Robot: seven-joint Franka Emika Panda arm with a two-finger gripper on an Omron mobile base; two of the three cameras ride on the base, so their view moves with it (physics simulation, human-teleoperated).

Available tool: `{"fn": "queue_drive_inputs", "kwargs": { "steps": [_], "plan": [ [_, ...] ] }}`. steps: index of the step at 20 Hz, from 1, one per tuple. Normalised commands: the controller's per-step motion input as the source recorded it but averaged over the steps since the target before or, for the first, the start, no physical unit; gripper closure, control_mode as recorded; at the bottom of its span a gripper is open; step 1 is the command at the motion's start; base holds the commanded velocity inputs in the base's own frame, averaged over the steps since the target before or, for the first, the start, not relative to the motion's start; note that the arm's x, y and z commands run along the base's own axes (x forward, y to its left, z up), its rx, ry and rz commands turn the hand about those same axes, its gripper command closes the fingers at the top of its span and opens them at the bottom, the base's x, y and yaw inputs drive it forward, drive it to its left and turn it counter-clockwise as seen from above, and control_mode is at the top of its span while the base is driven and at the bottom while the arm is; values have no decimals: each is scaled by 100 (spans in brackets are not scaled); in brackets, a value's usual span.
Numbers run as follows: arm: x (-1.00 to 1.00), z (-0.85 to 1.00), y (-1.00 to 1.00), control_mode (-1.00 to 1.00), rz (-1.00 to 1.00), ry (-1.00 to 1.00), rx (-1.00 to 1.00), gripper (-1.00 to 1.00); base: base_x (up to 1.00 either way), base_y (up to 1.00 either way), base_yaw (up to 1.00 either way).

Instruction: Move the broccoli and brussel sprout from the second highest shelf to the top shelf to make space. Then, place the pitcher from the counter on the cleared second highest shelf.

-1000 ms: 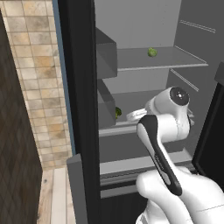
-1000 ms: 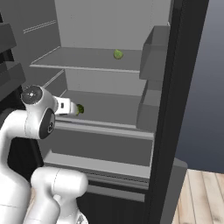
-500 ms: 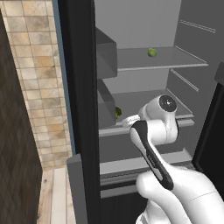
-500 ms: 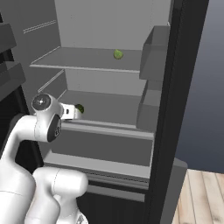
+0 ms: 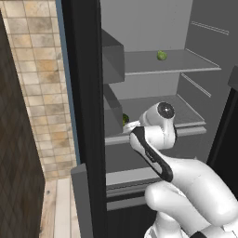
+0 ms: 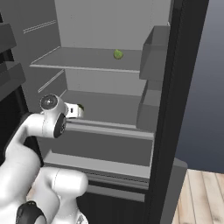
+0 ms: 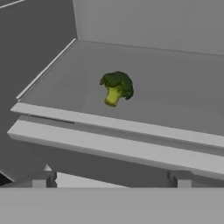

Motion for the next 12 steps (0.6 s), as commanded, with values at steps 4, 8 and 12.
{"fn": "queue_drive_inputs", "kwargs": {
  "steps": [4,8,12],
  "plan": [
    [60,-13,13,-100,0,4,0,-100,0,0,0],
    [56,-16,11,-100,0,5,0,-100,0,0,0],
    [50,-18,2,-100,0,6,0,-100,0,0,0]
  ]
}}
